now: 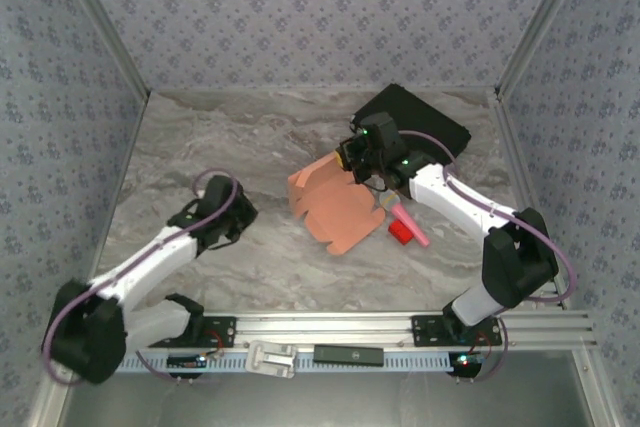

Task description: Fold the paper box

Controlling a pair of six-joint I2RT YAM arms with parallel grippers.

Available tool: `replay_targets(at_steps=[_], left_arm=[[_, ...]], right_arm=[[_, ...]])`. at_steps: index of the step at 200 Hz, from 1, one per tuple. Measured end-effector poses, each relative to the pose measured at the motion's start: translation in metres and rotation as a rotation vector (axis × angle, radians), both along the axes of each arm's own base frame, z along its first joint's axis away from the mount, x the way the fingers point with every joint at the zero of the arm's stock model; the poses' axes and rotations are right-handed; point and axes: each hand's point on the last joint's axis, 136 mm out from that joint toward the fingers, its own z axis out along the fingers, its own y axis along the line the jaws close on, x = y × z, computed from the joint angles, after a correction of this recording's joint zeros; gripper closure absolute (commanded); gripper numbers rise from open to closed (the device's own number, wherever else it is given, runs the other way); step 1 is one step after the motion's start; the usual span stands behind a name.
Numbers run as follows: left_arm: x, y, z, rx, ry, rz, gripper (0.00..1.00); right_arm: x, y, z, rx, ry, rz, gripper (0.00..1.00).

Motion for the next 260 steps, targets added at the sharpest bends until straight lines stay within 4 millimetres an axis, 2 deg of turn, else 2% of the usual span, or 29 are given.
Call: replay_targets(at_steps=[15, 50, 68, 87, 134, 163, 202, 236, 260], left_arm=[[-0.001, -0.014, -0.021, -0.032, 0.008, -0.051, 1.0], [0.02, -0.04, -0.025, -0.163, -0.141, -0.1, 1.0], [0.028, -0.055, -0.017, -0.224, -0.209, -0.134, 1.0], [0.034, -0.071, 0.002, -0.284, -0.301, -0.168, 1.0], [0.034, -0.085, 0.032, -0.384, -0.421, -0.196, 1.0], [0.027, -0.097, 0.045, -0.42, -0.448, -0.225, 1.0], [0.019, -0.108, 0.054, -0.433, -0.474, -0.249, 1.0], [0.016, -0.112, 0.064, -0.433, -0.512, -0.243, 1.0], [0.017, -0.111, 0.064, -0.422, -0.52, -0.235, 1.0]], right_arm=[[0.001, -0.001, 0.0, 0.018, 0.014, -0.015, 1.0], [0.002, -0.003, 0.001, 0.052, 0.043, -0.045, 1.0], [0.004, -0.005, 0.001, 0.065, 0.055, -0.06, 1.0], [0.007, -0.009, 0.002, 0.085, 0.068, -0.083, 1.0], [0.014, -0.019, 0.003, 0.117, 0.085, -0.12, 1.0], [0.018, -0.021, 0.007, 0.143, 0.083, -0.132, 1.0], [0.022, -0.022, 0.012, 0.169, 0.076, -0.145, 1.0], [0.024, -0.021, 0.014, 0.184, 0.072, -0.151, 1.0], [0.023, -0.019, 0.015, 0.194, 0.071, -0.151, 1.0]])
